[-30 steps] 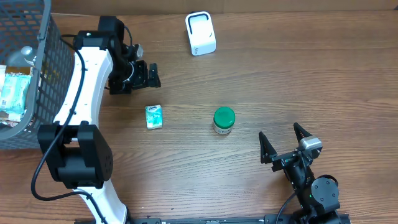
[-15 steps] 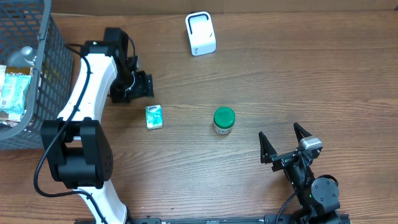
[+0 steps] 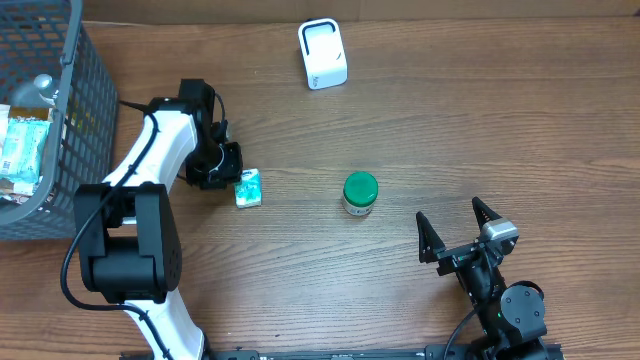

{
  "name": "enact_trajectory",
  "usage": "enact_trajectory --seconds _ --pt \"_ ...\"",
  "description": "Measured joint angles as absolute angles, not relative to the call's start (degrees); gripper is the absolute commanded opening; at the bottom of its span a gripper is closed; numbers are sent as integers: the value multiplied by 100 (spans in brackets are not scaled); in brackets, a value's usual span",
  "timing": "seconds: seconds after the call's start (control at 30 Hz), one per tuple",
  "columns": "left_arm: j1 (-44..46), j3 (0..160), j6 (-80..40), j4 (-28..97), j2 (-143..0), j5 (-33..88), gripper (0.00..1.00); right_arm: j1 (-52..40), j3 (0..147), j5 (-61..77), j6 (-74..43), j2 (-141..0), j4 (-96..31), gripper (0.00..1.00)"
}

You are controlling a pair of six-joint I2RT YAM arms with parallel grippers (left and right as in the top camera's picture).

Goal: Scan the item barcode

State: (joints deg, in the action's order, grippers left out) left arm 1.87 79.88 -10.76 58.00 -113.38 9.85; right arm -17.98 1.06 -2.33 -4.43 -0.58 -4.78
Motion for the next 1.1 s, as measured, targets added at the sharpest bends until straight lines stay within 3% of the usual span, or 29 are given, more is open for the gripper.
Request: enact_trajectory --seconds 0.47,0.57,0.6,0.63,0.67,0.87,1.1 --pt "187 7489 -1166 5231 -11336 1267 33 -1798 106 -233 -438 -58 -475 100" --pt "187 7380 -1168 5076 -11288 1330 29 -1798 106 -231 -440 -58 -480 100" --pt "187 7336 -1168 5033 -11262 1350 23 -1798 106 -233 -443 -58 -480 100" --pt "187 7299 -1166 4978 -11244 1363 7 -1798 106 -233 -440 -58 -478 100" --pt "187 7238 -1199 4893 -11212 1428 4 -1798 106 -233 -438 -58 -480 100" --pt "183 7179 -1192 4858 -11142 1522 4 -1798 106 -233 -443 -58 -478 100" --pt "189 8208 -1186 6012 -11266 1317 4 -1798 106 -233 -440 -58 -480 100"
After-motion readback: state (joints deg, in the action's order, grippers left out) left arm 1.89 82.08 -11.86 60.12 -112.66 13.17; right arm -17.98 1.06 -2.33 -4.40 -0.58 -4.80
